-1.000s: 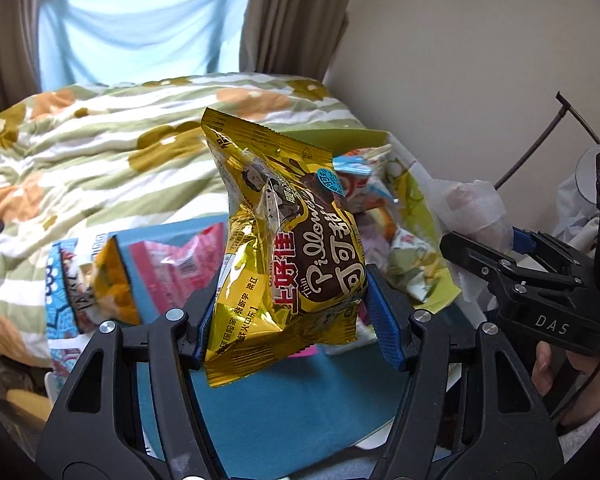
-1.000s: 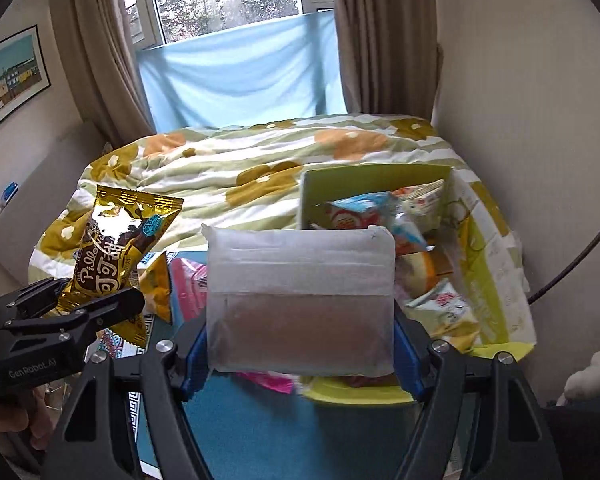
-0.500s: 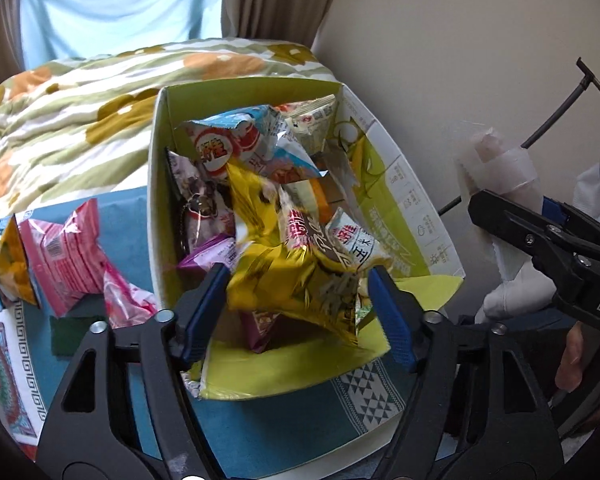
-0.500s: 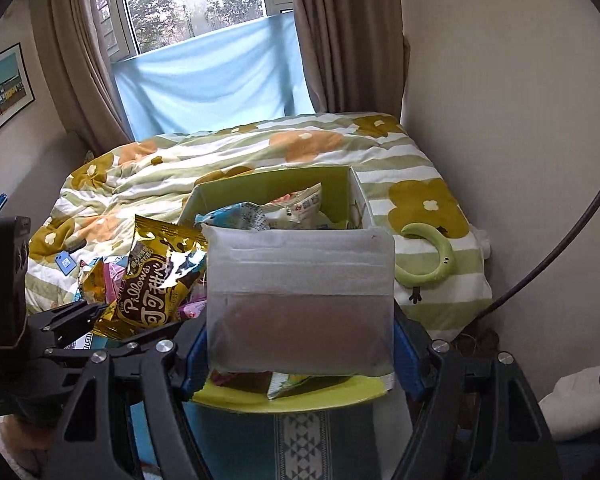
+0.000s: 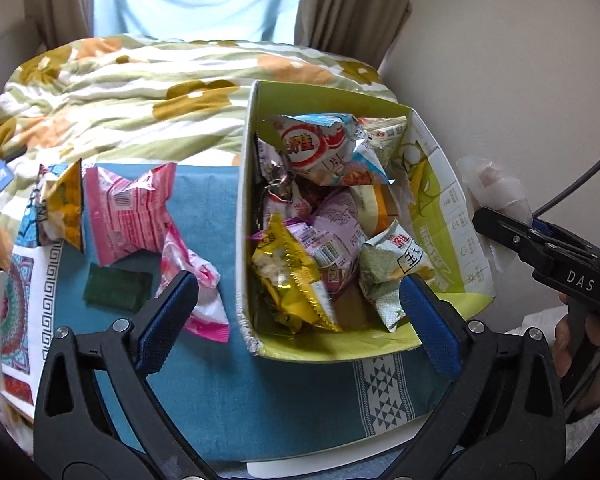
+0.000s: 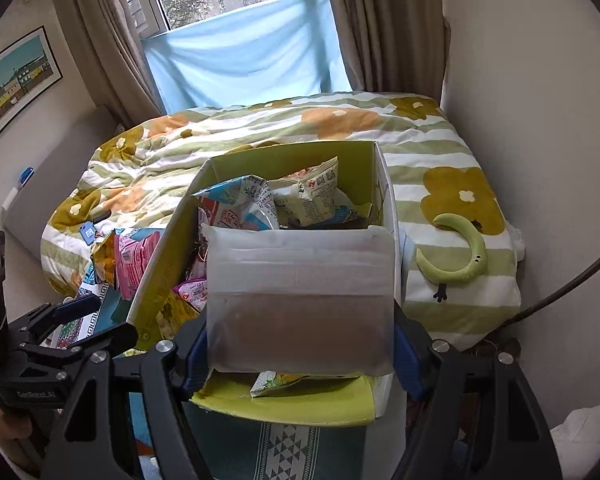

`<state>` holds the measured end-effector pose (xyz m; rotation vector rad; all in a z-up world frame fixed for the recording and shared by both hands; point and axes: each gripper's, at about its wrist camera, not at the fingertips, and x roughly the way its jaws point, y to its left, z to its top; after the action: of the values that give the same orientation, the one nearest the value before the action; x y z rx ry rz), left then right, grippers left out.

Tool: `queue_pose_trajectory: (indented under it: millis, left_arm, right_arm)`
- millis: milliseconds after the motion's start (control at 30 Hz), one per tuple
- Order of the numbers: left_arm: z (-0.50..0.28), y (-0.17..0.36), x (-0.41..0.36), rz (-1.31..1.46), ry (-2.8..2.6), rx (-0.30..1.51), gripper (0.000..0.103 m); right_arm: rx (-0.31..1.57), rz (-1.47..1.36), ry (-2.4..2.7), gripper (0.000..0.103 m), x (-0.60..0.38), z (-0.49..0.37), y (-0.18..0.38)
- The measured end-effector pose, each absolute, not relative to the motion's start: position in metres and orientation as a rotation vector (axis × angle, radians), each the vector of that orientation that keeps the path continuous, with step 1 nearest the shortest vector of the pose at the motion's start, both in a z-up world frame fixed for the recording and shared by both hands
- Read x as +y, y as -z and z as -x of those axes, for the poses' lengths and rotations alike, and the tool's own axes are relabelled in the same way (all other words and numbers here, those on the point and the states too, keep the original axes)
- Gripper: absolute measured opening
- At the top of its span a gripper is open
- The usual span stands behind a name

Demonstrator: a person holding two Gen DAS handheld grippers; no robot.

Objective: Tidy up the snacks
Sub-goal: 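Carry both packages into the cardboard box and open both tools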

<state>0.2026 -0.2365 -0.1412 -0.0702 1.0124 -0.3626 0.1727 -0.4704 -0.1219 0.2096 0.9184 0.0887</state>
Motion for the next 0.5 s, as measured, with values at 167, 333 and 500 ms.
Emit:
queue_pose_trajectory:
  millis: [167, 333, 500]
  left_arm:
    - [-0.201, 0.138, -0.23, 0.05, 0.318, 1.01, 0.1]
    - [-0.197, 0.144, -0.221, 0.053, 0.287, 1.028, 0.1]
    - [-0.187, 0.15, -0.213, 0.063, 0.277, 1.039, 0.1]
  right_arm:
    - [0.945, -0.183, -0.141, 0.07, -0.458, -0.188, 0.126]
    - [0.987, -0.197, -0.19, 0.072, -0.442, -0.194, 0.138]
    - [0.941, -0.233, -0.236, 0.092, -0.437, -0.183, 0.142]
